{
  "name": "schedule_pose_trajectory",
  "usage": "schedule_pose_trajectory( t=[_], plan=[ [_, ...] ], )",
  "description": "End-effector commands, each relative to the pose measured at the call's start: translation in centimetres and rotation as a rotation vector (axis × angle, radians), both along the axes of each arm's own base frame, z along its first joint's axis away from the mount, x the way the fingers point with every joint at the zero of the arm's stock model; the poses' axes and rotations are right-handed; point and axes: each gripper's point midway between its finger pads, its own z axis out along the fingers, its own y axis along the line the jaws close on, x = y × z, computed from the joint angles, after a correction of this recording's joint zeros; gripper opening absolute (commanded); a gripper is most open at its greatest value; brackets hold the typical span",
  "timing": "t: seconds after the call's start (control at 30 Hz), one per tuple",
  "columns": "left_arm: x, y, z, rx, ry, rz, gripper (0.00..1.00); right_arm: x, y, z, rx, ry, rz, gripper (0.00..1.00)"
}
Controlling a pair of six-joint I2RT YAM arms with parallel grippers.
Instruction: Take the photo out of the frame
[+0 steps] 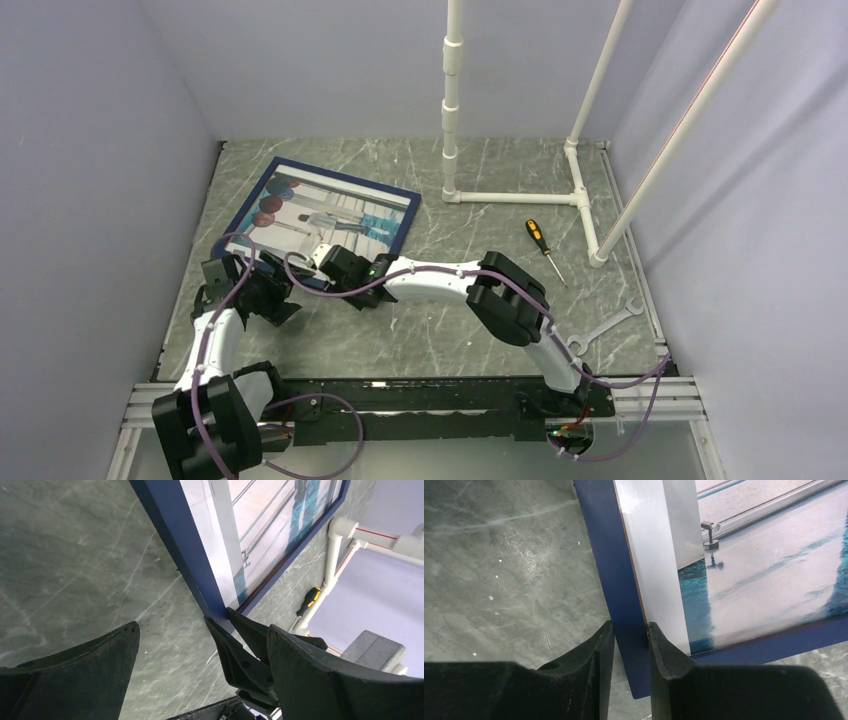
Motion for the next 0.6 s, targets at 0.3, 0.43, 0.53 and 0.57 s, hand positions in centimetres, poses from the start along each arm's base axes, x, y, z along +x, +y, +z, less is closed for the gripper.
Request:
schedule_pose_trajectory(
  t=[0.3, 0.43, 0.53, 0.57],
  plan=[
    [0.9, -1.7, -0.1, -0.165, -0.143, 0.041, 0.95, -0.3, 2.2, 7.6, 0.193, 0.034, -0.015, 0.00],
    [1.2, -1.7, -0.3, -0.174, -0.170, 0.043, 0.94, -0.6, 2.4, 8.8, 0.223, 0.047, -0.013, 0.00],
    [1.5, -1.8, -0.1, -0.178, -0.196, 0.030, 0.92, -0.9, 2.7, 9.7, 0.249, 0.062, -0.005, 0.00],
    [1.5, -1.9, -0.2, -0.178, -0.204, 0.029, 0.91, -1.0, 2.8, 9.8, 0.253, 0.067, -0.001, 0.00]
  ],
)
